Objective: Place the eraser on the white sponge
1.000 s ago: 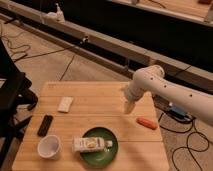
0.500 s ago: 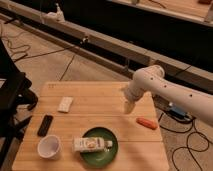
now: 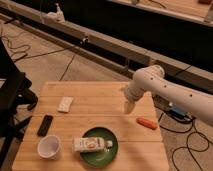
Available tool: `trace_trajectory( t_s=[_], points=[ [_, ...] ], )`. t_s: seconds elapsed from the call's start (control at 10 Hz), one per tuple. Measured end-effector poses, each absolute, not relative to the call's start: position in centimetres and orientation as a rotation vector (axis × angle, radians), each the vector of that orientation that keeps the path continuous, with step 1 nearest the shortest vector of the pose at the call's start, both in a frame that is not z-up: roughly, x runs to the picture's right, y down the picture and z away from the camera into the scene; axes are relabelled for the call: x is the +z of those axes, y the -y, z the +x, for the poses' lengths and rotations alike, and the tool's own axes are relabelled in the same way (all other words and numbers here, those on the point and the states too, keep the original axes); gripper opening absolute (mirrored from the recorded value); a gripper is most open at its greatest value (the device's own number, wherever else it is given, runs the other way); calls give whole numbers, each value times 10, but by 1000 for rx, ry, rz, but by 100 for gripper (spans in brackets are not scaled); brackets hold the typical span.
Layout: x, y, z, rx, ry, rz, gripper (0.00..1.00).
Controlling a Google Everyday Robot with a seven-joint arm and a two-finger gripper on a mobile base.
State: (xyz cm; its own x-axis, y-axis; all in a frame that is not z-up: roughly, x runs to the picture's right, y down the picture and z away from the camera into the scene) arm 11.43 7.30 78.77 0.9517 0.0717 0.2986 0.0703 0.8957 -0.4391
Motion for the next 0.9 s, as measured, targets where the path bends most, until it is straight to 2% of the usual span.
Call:
trace_trajectory(
  t_s=[0.3, 0.9],
  points=[
    [786, -74, 106, -80, 309, -495, 80],
    [816, -87, 6, -387, 406, -720, 80]
  ],
)
